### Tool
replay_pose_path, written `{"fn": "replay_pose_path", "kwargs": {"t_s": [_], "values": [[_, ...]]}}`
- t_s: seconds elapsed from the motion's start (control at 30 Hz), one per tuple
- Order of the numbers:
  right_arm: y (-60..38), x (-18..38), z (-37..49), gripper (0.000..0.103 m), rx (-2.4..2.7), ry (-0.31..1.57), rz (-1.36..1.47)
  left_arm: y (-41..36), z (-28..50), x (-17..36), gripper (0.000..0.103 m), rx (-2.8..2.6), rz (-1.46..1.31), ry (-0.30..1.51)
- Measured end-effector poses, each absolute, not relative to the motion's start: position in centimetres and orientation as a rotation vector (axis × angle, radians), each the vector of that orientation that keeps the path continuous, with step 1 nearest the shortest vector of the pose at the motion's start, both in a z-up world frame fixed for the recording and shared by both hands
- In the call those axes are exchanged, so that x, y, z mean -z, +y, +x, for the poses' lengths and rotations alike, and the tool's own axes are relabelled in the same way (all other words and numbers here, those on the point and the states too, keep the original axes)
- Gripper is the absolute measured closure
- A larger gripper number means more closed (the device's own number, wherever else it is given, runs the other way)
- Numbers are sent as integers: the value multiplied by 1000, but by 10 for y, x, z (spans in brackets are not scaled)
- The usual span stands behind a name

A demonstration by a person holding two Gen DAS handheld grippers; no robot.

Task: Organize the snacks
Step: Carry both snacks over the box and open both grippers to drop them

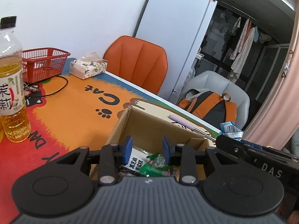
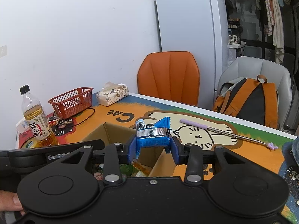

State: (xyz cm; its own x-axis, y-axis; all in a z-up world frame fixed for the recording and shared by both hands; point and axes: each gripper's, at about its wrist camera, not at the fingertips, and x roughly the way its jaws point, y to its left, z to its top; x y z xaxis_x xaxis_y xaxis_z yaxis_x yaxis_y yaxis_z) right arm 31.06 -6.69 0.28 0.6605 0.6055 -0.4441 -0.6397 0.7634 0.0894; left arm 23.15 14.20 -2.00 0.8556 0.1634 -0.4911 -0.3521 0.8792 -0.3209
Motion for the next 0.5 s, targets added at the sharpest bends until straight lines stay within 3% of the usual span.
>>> {"fn": "replay_pose_path", "kwargs": {"t_s": [0.3, 0.5], "values": [[-55, -2, 319, 63, -730, 492, -55, 151, 225, 21, 70, -314, -437, 467], [-50, -2, 317, 48, -742, 492, -49, 155, 220, 21, 69, -312, -450, 462]]}}
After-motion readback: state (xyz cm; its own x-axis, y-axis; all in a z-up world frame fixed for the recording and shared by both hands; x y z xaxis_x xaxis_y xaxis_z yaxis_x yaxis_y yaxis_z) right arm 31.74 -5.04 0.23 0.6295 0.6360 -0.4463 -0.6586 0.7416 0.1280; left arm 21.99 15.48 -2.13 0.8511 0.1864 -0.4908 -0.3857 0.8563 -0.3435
